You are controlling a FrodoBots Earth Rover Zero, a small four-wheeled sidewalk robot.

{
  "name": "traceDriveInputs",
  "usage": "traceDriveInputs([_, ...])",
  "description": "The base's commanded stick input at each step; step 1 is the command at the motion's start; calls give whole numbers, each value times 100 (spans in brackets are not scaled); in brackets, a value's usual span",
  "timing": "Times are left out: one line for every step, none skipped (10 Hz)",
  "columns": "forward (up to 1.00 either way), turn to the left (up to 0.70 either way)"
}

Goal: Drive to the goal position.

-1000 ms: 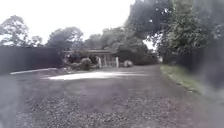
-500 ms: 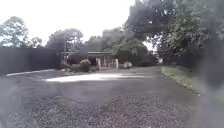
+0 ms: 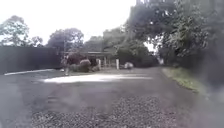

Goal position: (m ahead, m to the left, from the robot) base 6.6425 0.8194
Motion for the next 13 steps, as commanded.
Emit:
traceDriveInputs([50, 0])
traceDriveInputs([50, 0])
traceDriveInputs([50, 0])
traceDriveInputs([50, 0])
traceDriveInputs([50, 0])
traceDriveInputs([50, 0])
traceDriveInputs([50, 0])
traceDriveInputs([50, 0])
traceDriveInputs([50, 0])
traceDriveInputs([50, 0])
traceDriveInputs([50, 0])
traceDriveInputs([50, 0])
traceDriveInputs([50, 0])
